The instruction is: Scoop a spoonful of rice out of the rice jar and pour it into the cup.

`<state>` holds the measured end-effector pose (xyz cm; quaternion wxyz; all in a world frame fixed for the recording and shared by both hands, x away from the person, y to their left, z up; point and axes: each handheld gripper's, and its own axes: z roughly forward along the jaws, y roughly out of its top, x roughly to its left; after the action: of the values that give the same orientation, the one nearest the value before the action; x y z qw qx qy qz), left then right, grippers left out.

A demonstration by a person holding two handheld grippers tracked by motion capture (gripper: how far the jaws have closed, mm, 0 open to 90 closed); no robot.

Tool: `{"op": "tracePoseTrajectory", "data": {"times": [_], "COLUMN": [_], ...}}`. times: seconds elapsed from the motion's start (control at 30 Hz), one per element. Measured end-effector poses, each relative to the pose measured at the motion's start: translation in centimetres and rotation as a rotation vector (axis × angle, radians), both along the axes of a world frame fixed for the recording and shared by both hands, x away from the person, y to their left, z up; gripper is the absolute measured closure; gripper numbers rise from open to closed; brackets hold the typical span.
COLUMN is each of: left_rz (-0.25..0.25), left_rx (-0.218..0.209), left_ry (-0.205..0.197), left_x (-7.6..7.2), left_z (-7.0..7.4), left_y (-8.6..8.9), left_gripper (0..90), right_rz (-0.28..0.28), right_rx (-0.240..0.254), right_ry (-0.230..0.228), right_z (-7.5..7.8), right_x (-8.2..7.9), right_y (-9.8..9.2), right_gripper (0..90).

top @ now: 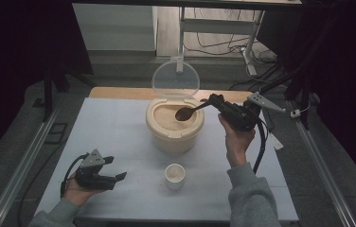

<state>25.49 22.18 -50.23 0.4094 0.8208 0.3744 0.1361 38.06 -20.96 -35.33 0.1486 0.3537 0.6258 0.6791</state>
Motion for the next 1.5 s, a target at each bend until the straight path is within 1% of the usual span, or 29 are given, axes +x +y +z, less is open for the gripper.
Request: {"op": "tracePoseTrajectory", "data": {"times": [0.03, 0.1, 0.2, 0.33, 0.43, 0.6, 0.73, 0.8, 0.93, 1.03, 1.07, 1.1, 1.2, 1.33, 1.4, 1.5], "left_rz": [0.0, 0.0, -0.001, -0.004, -0.004, -0.006, -0.007, -0.007, -0.007, -0.008, -0.008, -0.008, -0.008, -0.009, -0.009, -0.009], "left_rx": [0.0, -0.001, 0.0, 0.001, 0.001, 0.004, 0.006, 0.006, 0.007, 0.006, 0.006, 0.005, 0.004, 0.006, 0.006, 0.006], "left_ry": [0.0, 0.002, 0.002, 0.004, 0.005, 0.007, 0.008, 0.008, 0.009, 0.009, 0.008, 0.008, 0.008, 0.009, 0.008, 0.008], "left_x": [0.0, 0.0, 0.0, 0.0, 0.0, 0.0, 0.0, 0.0, 0.0, 0.0, 0.0, 0.0, 0.0, 0.0, 0.0, 0.0], "left_z": [0.0, 0.0, 0.0, 0.0, 0.0, 0.0, -0.1, -0.1, -0.1, 0.0, 0.0, 0.0, 0.0, -0.1, 0.0, 0.0], "left_y": [0.0, 0.0, 0.0, 0.0, 0.0, -0.1, -0.1, -0.1, -0.1, -0.1, -0.1, -0.1, -0.1, -0.1, -0.1, -0.1], "left_gripper": [20.5, 20.5, 20.5, 20.4, 20.4, 20.3, 20.3, 20.3, 20.3, 20.3, 20.3, 20.3, 20.4, 20.4, 20.4, 20.4], "right_rz": [-0.011, -0.045, -0.08, -0.105, -0.126, -0.153, -0.171, -0.171, -0.157, -0.143, -0.143, -0.135, -0.125, -0.119, -0.121, -0.126], "right_rx": [-0.008, -0.037, -0.085, -0.134, -0.178, -0.198, -0.244, -0.25, -0.236, -0.21, -0.21, -0.181, -0.136, -0.065, -0.021, 0.027], "right_ry": [0.003, 0.004, -0.001, -0.011, -0.032, -0.047, -0.052, -0.052, -0.019, 0.026, 0.026, 0.065, 0.117, 0.191, 0.235, 0.286], "right_z": [0.0, 0.0, 0.0, -0.2, -0.3, -0.3, -0.5, -0.7, -1.3, -2.0, -2.0, -2.5, -3.1, -3.8, -4.2, -4.6], "right_x": [0.3, 0.8, 1.3, 1.6, 1.6, 1.6, 1.7, 1.7, 1.9, 2.2, 2.2, 2.4, 2.7, 3.0, 3.2, 3.4], "right_y": [0.1, 0.2, 0.7, 1.4, 1.8, 1.9, 2.1, 2.2, 2.4, 2.5, 2.5, 2.5, 2.4, 1.9, 1.5, 1.0], "right_gripper": [83.3, 83.3, 83.3, 83.3, 83.3, 83.3, 83.3, 83.3, 83.3, 83.2, 83.2, 83.2, 83.2, 83.2, 83.2, 83.2]}}
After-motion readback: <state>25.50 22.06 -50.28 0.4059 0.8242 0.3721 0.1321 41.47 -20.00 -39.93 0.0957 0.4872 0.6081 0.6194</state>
